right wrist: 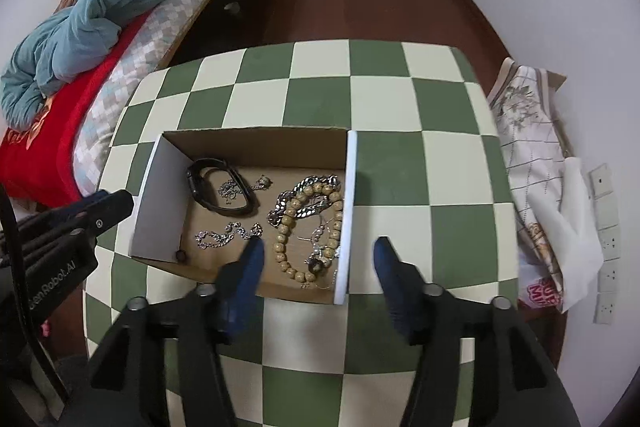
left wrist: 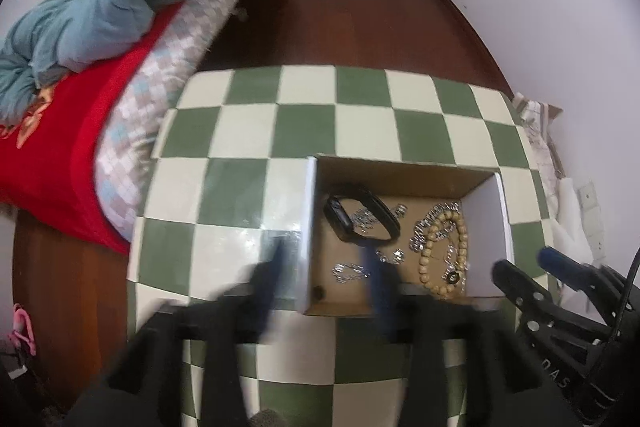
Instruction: Organize jewelry
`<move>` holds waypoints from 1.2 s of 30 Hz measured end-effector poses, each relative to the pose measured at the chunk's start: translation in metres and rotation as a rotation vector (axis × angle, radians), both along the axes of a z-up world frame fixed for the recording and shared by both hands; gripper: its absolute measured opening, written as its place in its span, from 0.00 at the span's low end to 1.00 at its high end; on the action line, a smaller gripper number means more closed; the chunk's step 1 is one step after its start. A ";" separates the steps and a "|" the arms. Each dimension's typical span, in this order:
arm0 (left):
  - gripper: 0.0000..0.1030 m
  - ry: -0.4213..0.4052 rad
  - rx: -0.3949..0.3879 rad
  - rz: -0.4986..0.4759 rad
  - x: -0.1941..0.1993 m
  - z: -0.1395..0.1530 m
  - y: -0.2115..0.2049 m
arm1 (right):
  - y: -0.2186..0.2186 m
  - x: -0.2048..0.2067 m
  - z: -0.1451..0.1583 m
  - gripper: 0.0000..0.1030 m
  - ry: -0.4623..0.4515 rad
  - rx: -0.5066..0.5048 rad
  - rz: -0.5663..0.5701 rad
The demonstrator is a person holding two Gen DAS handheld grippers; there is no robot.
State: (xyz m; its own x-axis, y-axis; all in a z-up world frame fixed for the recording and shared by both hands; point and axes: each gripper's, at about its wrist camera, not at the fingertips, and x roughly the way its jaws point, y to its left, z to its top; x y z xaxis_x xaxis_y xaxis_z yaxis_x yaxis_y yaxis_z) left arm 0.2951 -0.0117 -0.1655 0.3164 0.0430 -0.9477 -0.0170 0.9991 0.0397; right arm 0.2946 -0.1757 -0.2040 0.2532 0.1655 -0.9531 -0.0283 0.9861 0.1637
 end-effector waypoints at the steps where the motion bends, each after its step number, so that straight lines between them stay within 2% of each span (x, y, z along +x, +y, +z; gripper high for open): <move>1: 0.85 -0.023 0.020 0.008 -0.003 0.004 0.002 | -0.001 -0.001 0.001 0.69 0.006 -0.025 -0.007; 2: 0.90 -0.036 0.028 0.012 -0.004 0.007 0.003 | -0.002 -0.003 0.002 0.76 0.012 -0.045 -0.014; 3: 0.92 -0.042 0.042 0.019 -0.007 0.009 0.005 | -0.003 -0.004 0.003 0.90 0.014 -0.053 -0.018; 4: 0.97 -0.035 0.055 0.022 -0.009 0.008 0.007 | -0.005 -0.006 0.002 0.96 0.020 -0.072 -0.026; 5: 1.00 -0.030 0.065 0.024 -0.010 0.007 0.007 | -0.006 -0.008 0.001 0.97 0.030 -0.095 -0.031; 10: 1.00 -0.027 0.099 0.044 -0.025 0.005 0.012 | -0.012 -0.020 -0.006 1.00 0.060 -0.121 -0.047; 15: 1.00 -0.041 0.096 0.055 -0.043 0.014 0.012 | -0.017 -0.037 0.008 1.00 0.033 -0.112 -0.060; 20: 1.00 -0.082 0.081 0.042 -0.068 0.039 0.008 | -0.022 -0.059 0.040 1.00 -0.028 -0.111 -0.071; 30: 1.00 -0.201 0.046 0.023 -0.115 0.113 0.007 | -0.030 -0.111 0.117 1.00 -0.160 -0.099 -0.084; 36: 1.00 -0.234 0.016 0.012 -0.144 0.151 0.006 | -0.033 -0.141 0.162 1.00 -0.223 -0.083 -0.083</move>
State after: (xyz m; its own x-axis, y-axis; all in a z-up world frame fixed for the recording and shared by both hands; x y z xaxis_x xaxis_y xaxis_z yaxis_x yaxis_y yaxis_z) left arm 0.1512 -0.0059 -0.0140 0.5266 0.0626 -0.8478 -0.0392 0.9980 0.0494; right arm 0.1540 -0.2087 -0.0416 0.4679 0.0591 -0.8818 0.0267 0.9964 0.0809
